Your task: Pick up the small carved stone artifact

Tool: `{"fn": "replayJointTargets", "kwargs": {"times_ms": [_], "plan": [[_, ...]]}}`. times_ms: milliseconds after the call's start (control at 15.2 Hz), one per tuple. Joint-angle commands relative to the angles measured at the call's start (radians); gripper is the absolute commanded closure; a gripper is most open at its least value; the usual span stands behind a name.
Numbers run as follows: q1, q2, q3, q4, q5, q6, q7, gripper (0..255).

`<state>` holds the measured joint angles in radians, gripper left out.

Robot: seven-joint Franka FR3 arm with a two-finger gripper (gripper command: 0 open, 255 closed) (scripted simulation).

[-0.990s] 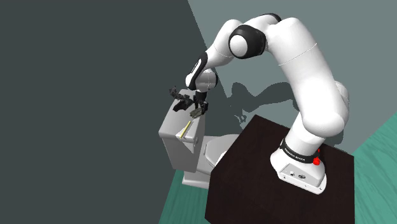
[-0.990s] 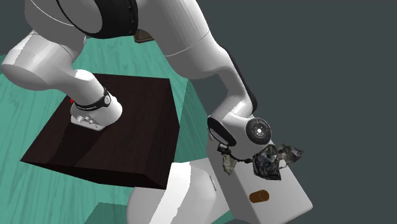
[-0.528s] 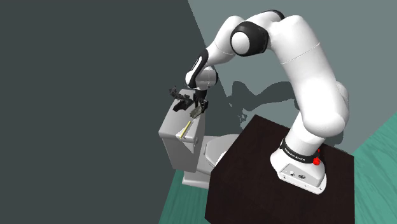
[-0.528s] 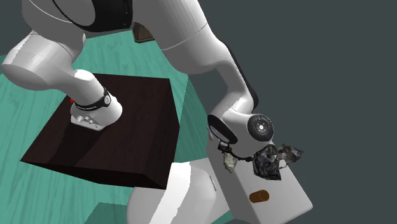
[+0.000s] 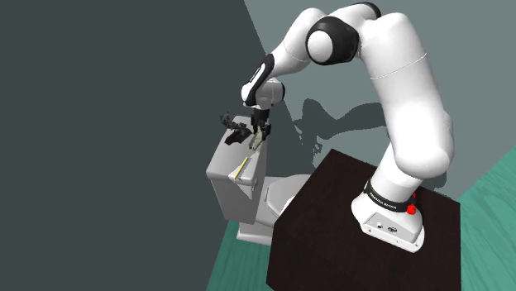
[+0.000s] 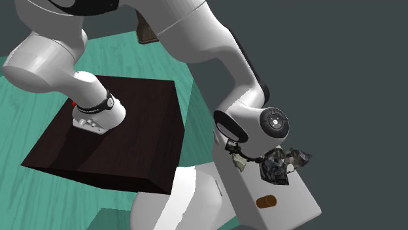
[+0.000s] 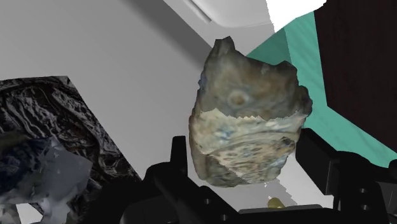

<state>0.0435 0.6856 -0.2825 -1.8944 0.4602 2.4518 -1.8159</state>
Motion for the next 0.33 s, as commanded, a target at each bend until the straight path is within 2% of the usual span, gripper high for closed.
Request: {"fn": "replayJointTargets", "kwargs": {"times_ms": [0, 264], "plan": [[0.006, -0.024, -0.009, -0.007, -0.010, -0.016, 0.008, 255], [0.013, -0.047, -0.018, -0.013, -0.020, -0.033, 0.016, 255]]}}
